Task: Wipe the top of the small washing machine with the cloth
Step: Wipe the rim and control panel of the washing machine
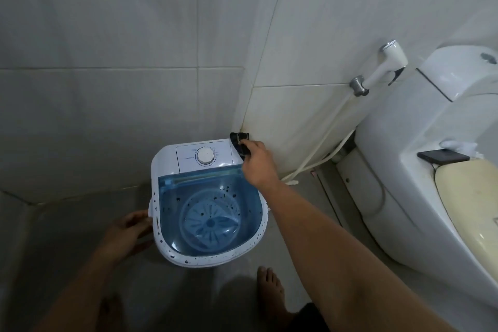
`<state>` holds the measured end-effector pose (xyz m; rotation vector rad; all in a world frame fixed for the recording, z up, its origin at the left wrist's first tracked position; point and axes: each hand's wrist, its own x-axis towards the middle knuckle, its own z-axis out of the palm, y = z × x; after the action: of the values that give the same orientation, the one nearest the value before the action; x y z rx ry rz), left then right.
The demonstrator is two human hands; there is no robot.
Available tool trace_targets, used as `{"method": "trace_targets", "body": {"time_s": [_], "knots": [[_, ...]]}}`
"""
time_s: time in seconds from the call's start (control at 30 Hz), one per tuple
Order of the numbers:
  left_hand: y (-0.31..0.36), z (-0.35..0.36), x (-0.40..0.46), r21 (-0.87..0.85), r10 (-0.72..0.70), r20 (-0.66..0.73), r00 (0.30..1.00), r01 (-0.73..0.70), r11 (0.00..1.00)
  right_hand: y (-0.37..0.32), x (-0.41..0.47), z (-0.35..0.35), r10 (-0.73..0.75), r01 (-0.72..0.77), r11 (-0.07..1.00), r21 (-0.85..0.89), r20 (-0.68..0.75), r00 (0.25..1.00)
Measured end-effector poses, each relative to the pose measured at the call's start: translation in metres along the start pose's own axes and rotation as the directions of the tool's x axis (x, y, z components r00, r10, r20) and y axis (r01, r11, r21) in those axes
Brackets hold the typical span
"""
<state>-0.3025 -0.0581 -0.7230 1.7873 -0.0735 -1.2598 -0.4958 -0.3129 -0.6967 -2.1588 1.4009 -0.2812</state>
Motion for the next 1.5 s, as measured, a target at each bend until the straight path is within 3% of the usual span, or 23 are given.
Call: {"method": "trace_targets", "body": {"time_s": [0.13, 0.3, 0.4, 0.57, 0.67, 0.83, 1.17, 1.3, 1.5], "knots": [[-0.001, 0.002, 0.001, 0.019, 0.011, -0.022, 1.0, -0.011, 1.0, 0.013, -0.012, 0.005, 0.021, -0.02, 1.0, 0.014, -0.036, 0.999], [0.0, 0.003, -0.001, 0.089, 0.041, -0.028, 0.999, -0.038, 0.995, 0.044, -0.064, 0.018, 0.132, -0.1, 0.977, 0.19, -0.164, 0.978], [0.002, 0.005, 0.002, 0.102, 0.044, -0.04, 0.998, -0.04, 0.994, 0.06, -0.089, 0.021, 0.031, 0.002, 0.989, 0.147, -0.216, 0.976], [0.005, 0.011, -0.003, 0.045, 0.056, -0.074, 0.996, -0.053, 0.998, 0.052, -0.067, 0.011, -0.074, 0.08, 0.996, 0.029, -0.148, 0.986], [0.007, 0.012, -0.004, 0.026, 0.049, -0.084, 0.995, -0.047, 0.999, 0.03, -0.036, 0.001, -0.02, 0.023, 0.999, 0.03, -0.081, 0.996], [0.008, 0.01, -0.003, 0.012, 0.007, -0.06, 0.998, -0.006, 1.0, 0.024, -0.034, -0.001, 0.011, -0.008, 0.999, 0.038, -0.089, 0.996], [0.007, 0.013, -0.01, 0.021, 0.021, -0.088, 0.996, -0.019, 1.0, 0.051, -0.16, 0.038, 0.127, -0.015, 0.948, 0.319, -0.332, 0.935], [0.009, 0.015, -0.011, 0.029, 0.051, -0.094, 0.994, -0.048, 0.998, 0.043, -0.215, 0.047, 0.176, -0.034, 0.908, 0.417, -0.307, 0.935], [0.007, 0.01, -0.009, 0.007, 0.037, -0.061, 0.997, -0.037, 0.999, 0.048, -0.148, 0.027, 0.239, -0.125, 0.904, 0.409, -0.239, 0.941]]}}
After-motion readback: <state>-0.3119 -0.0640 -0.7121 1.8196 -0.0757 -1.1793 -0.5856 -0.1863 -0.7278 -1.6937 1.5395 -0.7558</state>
